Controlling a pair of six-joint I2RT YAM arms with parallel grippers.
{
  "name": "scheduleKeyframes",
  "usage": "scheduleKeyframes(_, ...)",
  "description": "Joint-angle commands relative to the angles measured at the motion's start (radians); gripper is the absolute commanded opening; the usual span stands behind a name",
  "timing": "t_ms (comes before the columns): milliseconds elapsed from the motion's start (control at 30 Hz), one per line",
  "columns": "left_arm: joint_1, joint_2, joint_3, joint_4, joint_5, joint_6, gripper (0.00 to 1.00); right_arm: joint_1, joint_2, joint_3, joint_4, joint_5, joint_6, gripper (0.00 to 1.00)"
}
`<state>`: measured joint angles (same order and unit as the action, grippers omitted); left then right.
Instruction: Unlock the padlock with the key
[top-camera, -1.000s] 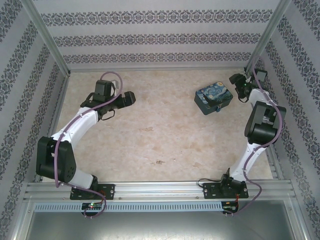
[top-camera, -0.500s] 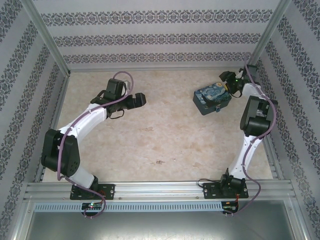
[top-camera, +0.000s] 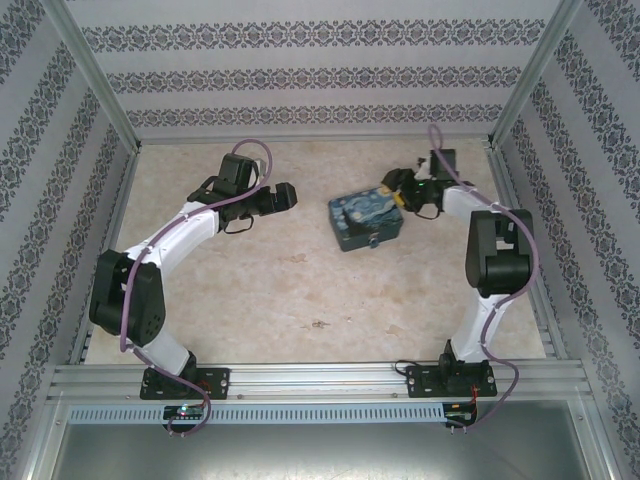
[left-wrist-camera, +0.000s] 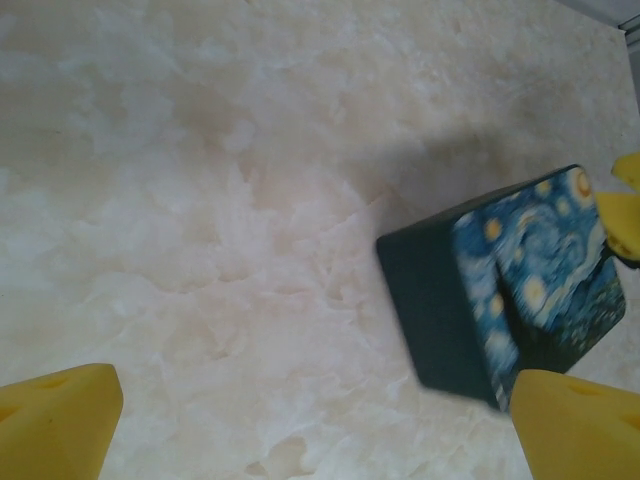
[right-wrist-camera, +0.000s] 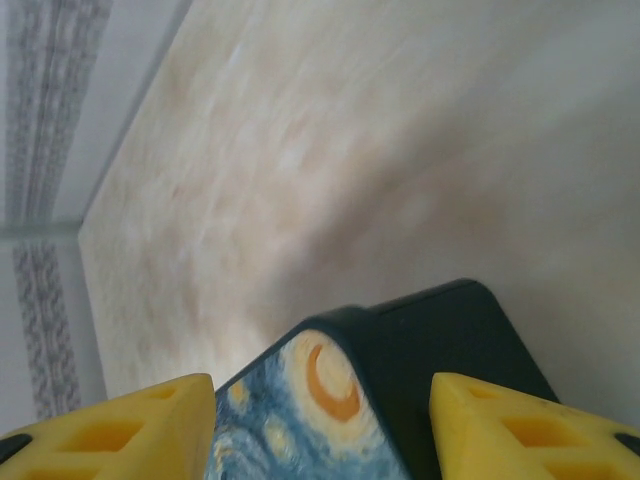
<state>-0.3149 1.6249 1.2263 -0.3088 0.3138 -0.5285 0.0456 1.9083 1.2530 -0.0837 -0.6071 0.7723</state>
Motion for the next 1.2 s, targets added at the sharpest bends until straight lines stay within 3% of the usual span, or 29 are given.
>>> scheduleKeyframes(0, -0.01, 0.005, -0.003, -0.032, -0.006, 0.02, 1.0, 0.109, -0.076, -0.049, 0.031, 0.039, 0.004, 0.61)
scheduleKeyframes(233, -0.008, 0.031, -0.019, -0.032, -0.023, 0.052, 1.0, 0.174, -0.161, -0.122, 0.029, 0.163, -0.001, 0.67)
scheduleKeyframes(700, -0.017, -0.115, -0.26, 0.03, 0.142, -0.224, 1.0, 0.247, -0.051, -0.063, 0.021, 0.122, -0.039, 0.67)
scheduleKeyframes(1167, -0.033, 0.045, -0.148, 0.001, 0.257, -0.192, 1.0, 0.32, -0.074, -0.114, 0.033, 0.127, -0.032, 0.66)
